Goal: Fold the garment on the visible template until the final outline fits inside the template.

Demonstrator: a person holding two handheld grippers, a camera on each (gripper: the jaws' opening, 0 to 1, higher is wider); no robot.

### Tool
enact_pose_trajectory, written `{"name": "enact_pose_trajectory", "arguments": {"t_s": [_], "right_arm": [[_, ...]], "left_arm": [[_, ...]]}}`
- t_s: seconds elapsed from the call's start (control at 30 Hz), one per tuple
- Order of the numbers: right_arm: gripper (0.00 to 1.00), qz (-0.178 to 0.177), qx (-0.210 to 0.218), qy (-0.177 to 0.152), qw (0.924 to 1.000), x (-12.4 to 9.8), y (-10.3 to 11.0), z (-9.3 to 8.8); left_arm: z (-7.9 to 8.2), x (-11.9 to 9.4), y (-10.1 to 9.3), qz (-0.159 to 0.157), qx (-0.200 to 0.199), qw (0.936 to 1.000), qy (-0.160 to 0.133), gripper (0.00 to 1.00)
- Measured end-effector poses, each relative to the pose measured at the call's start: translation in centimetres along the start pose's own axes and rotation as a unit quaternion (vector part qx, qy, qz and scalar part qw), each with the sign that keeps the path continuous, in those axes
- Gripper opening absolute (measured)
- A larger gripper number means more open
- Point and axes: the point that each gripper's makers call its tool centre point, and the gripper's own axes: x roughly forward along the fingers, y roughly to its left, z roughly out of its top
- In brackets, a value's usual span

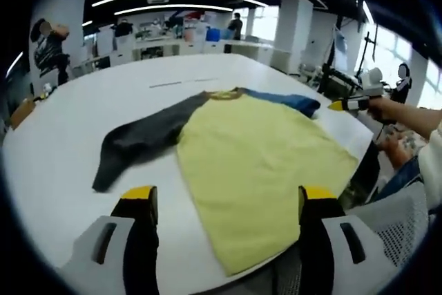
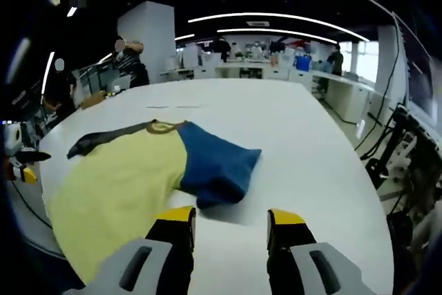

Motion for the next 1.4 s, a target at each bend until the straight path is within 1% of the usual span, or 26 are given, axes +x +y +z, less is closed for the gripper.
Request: {"name": "enact_pose_trajectory", "arguments": {"t_s": [0.07, 0.17, 0.23, 0.4, 0.57, 0.63, 0.7, 0.73, 0.87, 0.9, 0.97, 1.1, 1.13, 1.23, 1.37, 1.4], "right_arm": [[0.34, 0.000, 0.004, -0.002, 1.0000, 0.6, -0.2, 0.2], [0.30, -0.001, 0.021, -0.003, 0.9998, 1.5, -0.5, 0.3], [0.28, -0.001, 0.022, -0.001, 0.9998, 2.1, -0.5, 0.3], [0.23, -0.007, 0.018, 0.003, 0.9998, 3.4, -0.7, 0.1], [0.13, -0.015, 0.032, 0.005, 0.9994, 4.3, -0.9, -0.3], [0.08, -0.019, 0.048, 0.001, 0.9987, 4.5, -0.9, -0.4], [0.03, -0.019, 0.069, -0.005, 0.9974, 4.4, -0.6, -0.2], [0.01, -0.025, 0.072, -0.009, 0.9970, 4.3, -0.7, -0.1], [0.00, -0.038, 0.080, -0.013, 0.9960, 4.1, -0.7, 0.2], [0.00, -0.042, 0.094, -0.022, 0.9945, 4.0, -0.6, 0.6], [0.00, -0.035, 0.106, -0.033, 0.9932, 3.9, -0.1, 1.3], [0.00, -0.030, 0.103, -0.045, 0.9931, 3.8, 0.9, 2.8], [0.00, -0.026, 0.101, -0.055, 0.9930, 3.8, 1.3, 3.5], [0.00, -0.013, 0.086, -0.063, 0.9943, 4.1, 2.5, 4.9], [0.00, 0.007, 0.069, -0.072, 0.9950, 4.6, 4.3, 6.4], [0.00, 0.017, 0.060, -0.073, 0.9954, 4.8, 5.0, 6.8]], "left_arm": [[0.3, 0.0, 0.0, -0.001, -0.004, 1.0000, -0.005, 0.86], [0.8, 0.0, -0.1, -0.005, -0.008, 0.9998, -0.019, 0.90], [1.1, -0.1, -0.1, -0.005, -0.011, 0.9996, -0.025, 0.93], [1.4, -0.1, -0.2, -0.011, -0.004, 0.9995, -0.031, 0.99], [2.1, -0.2, -0.8, -0.022, 0.003, 0.9987, -0.045, 0.99], [2.5, -0.3, -0.9, -0.023, 0.003, 0.9983, -0.054, 0.99], [2.7, -0.3, -1.1, -0.026, 0.004, 0.9980, -0.057, 0.99], [2.8, -0.3, -1.1, -0.027, 0.004, 0.9980, -0.058, 0.99], [3.0, -0.4, -1.3, -0.027, 0.008, 0.9978, -0.060, 0.99], [3.0, -0.4, -1.3, -0.028, 0.007, 0.9978, -0.060, 0.99], [2.9, -0.4, -1.3, -0.029, 0.005, 0.9979, -0.057, 0.99], [3.0, -0.4, -1.4, -0.031, 0.005, 0.9978, -0.058, 0.99], [3.1, -0.4, -1.4, -0.032, 0.002, 0.9977, -0.060, 0.99], [3.2, -0.5, -1.4, -0.034, 0.002, 0.9974, -0.063, 0.99], [3.7, -0.7, -1.9, -0.042, 0.006, 0.9962, -0.075, 0.99], [3.8, -0.8, -2.0, -0.044, 0.007, 0.9960, -0.077, 0.99]]}}
